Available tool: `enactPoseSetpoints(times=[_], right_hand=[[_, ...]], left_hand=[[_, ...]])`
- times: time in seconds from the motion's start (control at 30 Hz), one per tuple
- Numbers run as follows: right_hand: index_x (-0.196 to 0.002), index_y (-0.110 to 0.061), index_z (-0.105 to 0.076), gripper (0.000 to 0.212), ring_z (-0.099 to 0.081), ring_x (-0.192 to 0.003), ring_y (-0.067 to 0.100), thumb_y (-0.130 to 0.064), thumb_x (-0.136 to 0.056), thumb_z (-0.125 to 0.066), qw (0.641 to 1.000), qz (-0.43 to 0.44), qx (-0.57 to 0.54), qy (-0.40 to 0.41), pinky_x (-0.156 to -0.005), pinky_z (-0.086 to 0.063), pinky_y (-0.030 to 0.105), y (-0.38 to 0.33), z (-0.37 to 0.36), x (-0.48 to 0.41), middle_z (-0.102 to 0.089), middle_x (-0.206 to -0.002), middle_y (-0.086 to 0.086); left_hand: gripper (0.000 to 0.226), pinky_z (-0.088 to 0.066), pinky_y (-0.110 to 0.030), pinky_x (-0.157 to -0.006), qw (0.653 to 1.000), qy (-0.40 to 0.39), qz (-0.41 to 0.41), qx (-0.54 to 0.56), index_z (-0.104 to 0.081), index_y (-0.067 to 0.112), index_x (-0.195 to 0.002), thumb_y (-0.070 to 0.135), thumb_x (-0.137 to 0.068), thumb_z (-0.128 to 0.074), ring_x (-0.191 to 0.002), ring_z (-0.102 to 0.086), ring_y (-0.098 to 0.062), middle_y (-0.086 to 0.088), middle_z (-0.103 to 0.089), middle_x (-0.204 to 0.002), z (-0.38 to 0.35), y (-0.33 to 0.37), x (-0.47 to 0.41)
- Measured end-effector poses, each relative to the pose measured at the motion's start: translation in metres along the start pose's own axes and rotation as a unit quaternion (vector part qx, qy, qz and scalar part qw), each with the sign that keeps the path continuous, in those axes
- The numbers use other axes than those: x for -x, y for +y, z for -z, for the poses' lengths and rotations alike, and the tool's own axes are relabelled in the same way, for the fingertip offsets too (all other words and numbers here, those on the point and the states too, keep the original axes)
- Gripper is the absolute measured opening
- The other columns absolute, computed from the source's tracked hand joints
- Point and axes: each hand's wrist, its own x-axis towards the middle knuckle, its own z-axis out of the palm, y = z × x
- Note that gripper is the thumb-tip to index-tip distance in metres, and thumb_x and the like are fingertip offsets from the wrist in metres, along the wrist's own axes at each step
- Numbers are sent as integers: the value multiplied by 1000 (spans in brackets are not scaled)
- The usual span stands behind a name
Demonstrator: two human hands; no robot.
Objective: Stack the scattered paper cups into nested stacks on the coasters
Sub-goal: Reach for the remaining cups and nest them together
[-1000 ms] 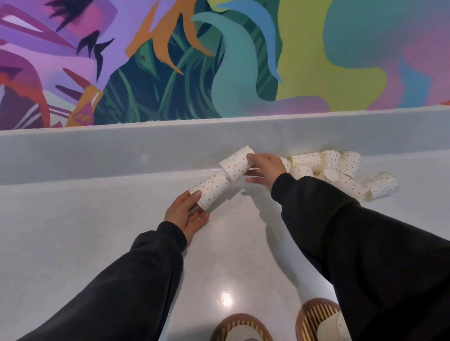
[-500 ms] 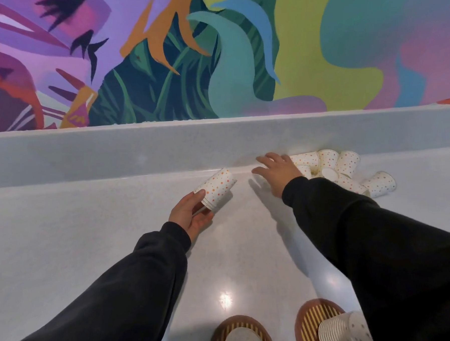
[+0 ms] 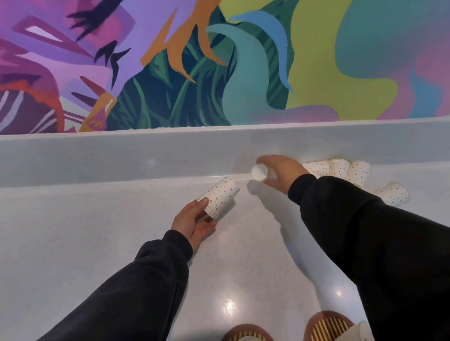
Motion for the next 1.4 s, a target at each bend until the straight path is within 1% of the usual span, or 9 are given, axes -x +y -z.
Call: enactPoseSetpoints(times=[0.07, 0.13, 0.2, 0.3, 0.7, 0.97, 1.07, 1.17, 1.4], right_hand=[[-125, -22, -60, 48, -67, -105, 21, -22, -82, -83, 959, -112, -251, 69, -95, -54, 37, -14, 14, -4, -70, -119, 2], [-121, -16, -62, 41, -70, -104, 25, -17, -85, -82, 861, -208, -458, 65, -90, -59, 41, -27, 29, -2, -71, -117, 9], [-124, -9, -62, 37, -73, -103, 29, -16, -91, -77, 786, -256, -562, 18, -92, -60, 48, -36, 39, 6, -72, -118, 16], [-124, -7, -64, 33, -75, -100, 29, -17, -94, -73, 737, -262, -623, -19, -92, -60, 50, -51, 46, 23, -75, -114, 15], [-134, -21, -57, 43, -75, -97, 32, -22, -93, -73, 808, -187, -559, -16, -83, -63, 50, -112, 96, 117, -68, -124, 16], [-139, -24, -51, 59, -71, -107, 20, -26, -87, -80, 872, -128, -471, -22, -84, -62, 51, -149, 104, 224, -69, -122, 4], [-139, -35, -52, 73, -67, -112, 10, -51, -74, -84, 912, -105, -396, 1, -94, -59, 40, -136, 116, 266, -66, -128, -9], [-126, -43, -61, 60, -62, -114, 3, -67, -73, -75, 950, -138, -276, 48, -99, -55, 39, -109, 140, 310, -63, -128, -22], [-120, -38, -66, 39, -63, -113, 2, -46, -83, -78, 944, -139, -286, 84, -99, -55, 36, -120, 121, 364, -67, -122, -20]], left_hand=[[37, -48, -55, -108, 1000, 3, -5, 5, -69, 18, -123, 27, -89, -77, -115, -68, -35, -13, -75, -119, 1, 2, 1], [40, -48, -56, -107, 1000, -1, -5, 4, -69, 19, -125, 29, -87, -78, -117, -68, -36, -12, -74, -120, -3, 4, 4], [38, -50, -51, -103, 1000, -11, -10, -1, -68, 18, -125, 29, -90, -76, -111, -70, -32, -13, -73, -124, -12, 8, 10], [34, -55, -45, -91, 999, -32, -20, -4, -67, 17, -126, 27, -94, -71, -101, -72, -29, -13, -73, -123, -28, 14, 22], [54, -59, -45, -93, 985, -136, -66, -77, -61, 7, -133, 28, -86, -78, -104, -73, -32, -16, -74, -118, -72, 21, 103], [65, -60, -44, -89, 911, -242, -159, -295, -64, 19, -128, 20, -68, -88, -113, -69, -32, -8, -73, -121, -64, 12, 176], [73, -56, -35, -92, 890, -225, -202, -343, -63, 19, -127, 31, -60, -91, -114, -69, -22, -2, -73, -121, -48, -4, 197], [76, -55, -37, -95, 889, -202, -222, -346, -60, 19, -129, 35, -60, -89, -116, -68, -20, -1, -72, -124, -29, -23, 217], [80, -54, -43, -96, 877, -171, -237, -381, -56, 29, -129, 42, -59, -93, -117, -67, -20, 6, -70, -127, -7, -73, 249]])
